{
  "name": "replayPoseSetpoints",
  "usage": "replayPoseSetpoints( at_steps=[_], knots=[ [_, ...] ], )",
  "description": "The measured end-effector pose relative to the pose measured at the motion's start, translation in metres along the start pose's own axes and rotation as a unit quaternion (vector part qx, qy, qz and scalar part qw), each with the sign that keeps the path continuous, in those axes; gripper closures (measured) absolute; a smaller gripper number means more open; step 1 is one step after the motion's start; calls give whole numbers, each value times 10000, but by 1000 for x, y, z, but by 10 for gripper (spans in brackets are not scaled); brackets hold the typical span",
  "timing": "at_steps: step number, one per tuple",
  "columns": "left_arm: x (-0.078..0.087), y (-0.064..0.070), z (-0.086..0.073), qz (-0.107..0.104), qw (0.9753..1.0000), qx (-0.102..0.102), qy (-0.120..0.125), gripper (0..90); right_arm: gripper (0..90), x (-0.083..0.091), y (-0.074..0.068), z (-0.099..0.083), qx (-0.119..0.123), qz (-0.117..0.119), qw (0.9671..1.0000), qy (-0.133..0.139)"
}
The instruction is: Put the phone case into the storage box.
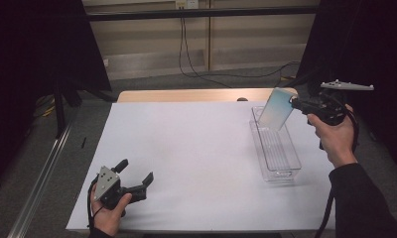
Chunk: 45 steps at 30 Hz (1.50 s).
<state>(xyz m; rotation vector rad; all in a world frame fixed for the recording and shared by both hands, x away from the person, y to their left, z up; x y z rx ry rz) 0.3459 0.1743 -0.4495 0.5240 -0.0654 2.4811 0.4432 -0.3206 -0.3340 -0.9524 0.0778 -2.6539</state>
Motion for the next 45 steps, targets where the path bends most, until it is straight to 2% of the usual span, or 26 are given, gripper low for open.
replayPoseSetpoints(
  at_steps=[3, 12, 19, 28, 34, 45],
  knots=[
    [0, 3, 0, -28, 10000, -10, -15, 29, 843, -2, 3, 0, 60, -93, 9999, 17],
    [-3, 6, -2, -106, 9999, -36, -57, 29, 843, -11, 5, 0, 209, -181, 9996, 44],
    [-3, 5, -1, -77, 10000, -21, -27, 29, 843, -18, 8, -1, 398, -236, 9989, 24],
    [-3, 4, -1, -50, 10000, -46, -25, 29, 843, -27, 14, -1, 476, -382, 9981, 48],
    [-3, 4, -1, -55, 10000, -50, -29, 29, 843, -34, 15, -1, 565, -446, 9974, -37],
    [-3, 3, -2, -46, 9999, -94, -47, 28, 843, -55, 17, -1, 626, -428, 9970, -121]
  ],
)
Point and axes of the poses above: each handheld gripper's, and its own axes: x roughly backward along the jaws, z roughly out of its top, y roughly to its right, the point moved 7 cm from there along -x, roughly forward along the jaws, and after that the axes turned 8 degrees about -y, right-handed, at the moved point
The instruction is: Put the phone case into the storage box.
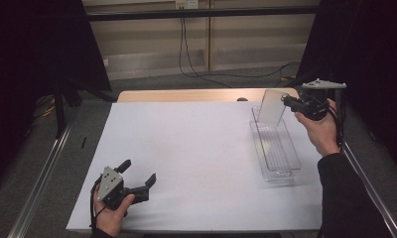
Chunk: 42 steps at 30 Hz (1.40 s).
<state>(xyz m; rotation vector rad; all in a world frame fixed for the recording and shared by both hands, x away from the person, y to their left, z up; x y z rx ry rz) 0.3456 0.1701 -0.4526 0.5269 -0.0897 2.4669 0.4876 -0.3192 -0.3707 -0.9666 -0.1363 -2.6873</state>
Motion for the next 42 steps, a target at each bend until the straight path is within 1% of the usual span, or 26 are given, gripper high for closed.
replayPoseSetpoints(
  at_steps=[3, 4, 6, 9, 11, 12, 22, 27, 30, 31, 36, 38, 42],
  knots=[
    [-1, 1, 0, -22, 10000, -44, -16, 28, 843, -3, 2, 1, 17, -36, 10000, -11],
    [-2, 1, 0, -21, 10000, -16, -8, 28, 843, -4, 2, 1, 31, -36, 10000, -5],
    [-3, 1, 0, -39, 10000, -59, -25, 28, 843, -6, 3, 0, 35, -18, 10000, -2],
    [-3, 1, -1, -25, 10000, -32, -20, 28, 843, -12, 4, -1, 68, -21, 10000, -28],
    [-3, 0, -1, -20, 10000, -32, -22, 29, 843, -16, 5, -1, 35, -90, 9999, -47],
    [-3, 0, -1, -26, 10000, -48, -24, 28, 843, -18, 5, -1, 5, -85, 9999, -55],
    [-2, -2, -1, 38, 10000, -57, -39, 25, 843, -35, 1, -3, 140, -225, 9996, -118],
    [-2, -2, -1, 33, 10000, -51, -27, 25, 843, -42, 0, -5, 240, -382, 9988, -185],
    [-2, -2, -2, 36, 10000, -58, -34, 25, 842, -47, -1, -5, 266, -358, 9989, -176],
    [-3, -2, -2, 30, 10000, -66, -35, 25, 843, -49, -1, -5, 288, -317, 9989, -186],
    [-2, -2, -2, 25, 9999, -100, -46, 25, 843, -57, 3, -8, 343, -270, 9989, -154],
    [-3, -2, -2, 27, 9999, -99, -50, 25, 842, -60, 4, -8, 390, -162, 9990, -114],
    [-3, -2, -2, 44, 9999, -109, -49, 25, 842, -62, 8, -6, 513, -49, 9986, -93]
  ],
)
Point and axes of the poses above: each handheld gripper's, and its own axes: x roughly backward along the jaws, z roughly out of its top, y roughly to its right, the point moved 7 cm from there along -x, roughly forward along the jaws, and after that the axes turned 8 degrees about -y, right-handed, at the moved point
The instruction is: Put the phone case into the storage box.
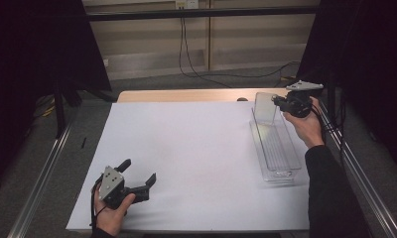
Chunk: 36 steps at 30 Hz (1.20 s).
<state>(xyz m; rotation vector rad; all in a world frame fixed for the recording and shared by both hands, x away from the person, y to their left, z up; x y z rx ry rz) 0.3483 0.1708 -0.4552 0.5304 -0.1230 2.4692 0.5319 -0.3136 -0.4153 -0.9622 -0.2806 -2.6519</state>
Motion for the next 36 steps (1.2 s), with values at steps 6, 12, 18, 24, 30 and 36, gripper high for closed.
replayPoseSetpoints(
  at_steps=[6, 12, 18, 24, 30, 36],
  knots=[
    [0, 1, 0, -11, 10000, -32, 8, 25, 838, -4, 3, 4, 45, 107, 9999, -24],
    [0, 3, 1, 7, 9999, -123, 16, 25, 831, -4, 9, 1, -30, 56, 9999, -106],
    [-1, 3, 1, 29, 9999, -115, 12, 26, 824, -5, 14, 0, 8, -41, 9997, -250],
    [0, 2, 1, 15, 9999, -137, 13, 25, 817, -8, 14, 2, 46, -136, 9996, -259],
    [0, 2, 1, 19, 9999, -143, 13, 25, 811, -11, 14, 4, -43, -185, 9995, -239],
    [0, 2, 1, 26, 9999, -131, 12, 25, 808, -12, 16, 4, -130, -200, 9994, -241]
  ],
)
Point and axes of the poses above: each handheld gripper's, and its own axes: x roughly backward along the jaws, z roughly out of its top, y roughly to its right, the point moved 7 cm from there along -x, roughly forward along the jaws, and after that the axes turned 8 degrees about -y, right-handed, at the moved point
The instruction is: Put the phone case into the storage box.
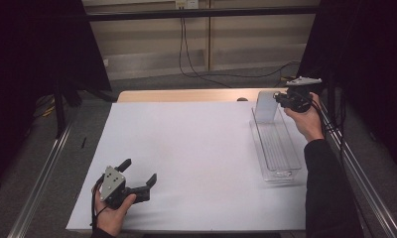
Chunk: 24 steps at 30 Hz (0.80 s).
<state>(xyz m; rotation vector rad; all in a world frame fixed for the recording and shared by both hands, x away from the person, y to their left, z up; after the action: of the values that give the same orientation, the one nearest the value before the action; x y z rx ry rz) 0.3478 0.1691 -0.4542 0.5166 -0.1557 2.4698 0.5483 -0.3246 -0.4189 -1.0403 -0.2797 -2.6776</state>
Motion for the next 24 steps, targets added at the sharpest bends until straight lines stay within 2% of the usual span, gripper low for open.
replayPoseSetpoints(
  at_steps=[15, 24],
  knots=[
    [0, 0, 0, -8, 10000, 13, -1, 25, 802, -3, 1, 1, -161, -22, 9999, 30],
    [0, -1, 0, 0, 10000, 56, 16, 26, 759, -1, 2, -1, -312, 79, 9995, 31]
  ],
)
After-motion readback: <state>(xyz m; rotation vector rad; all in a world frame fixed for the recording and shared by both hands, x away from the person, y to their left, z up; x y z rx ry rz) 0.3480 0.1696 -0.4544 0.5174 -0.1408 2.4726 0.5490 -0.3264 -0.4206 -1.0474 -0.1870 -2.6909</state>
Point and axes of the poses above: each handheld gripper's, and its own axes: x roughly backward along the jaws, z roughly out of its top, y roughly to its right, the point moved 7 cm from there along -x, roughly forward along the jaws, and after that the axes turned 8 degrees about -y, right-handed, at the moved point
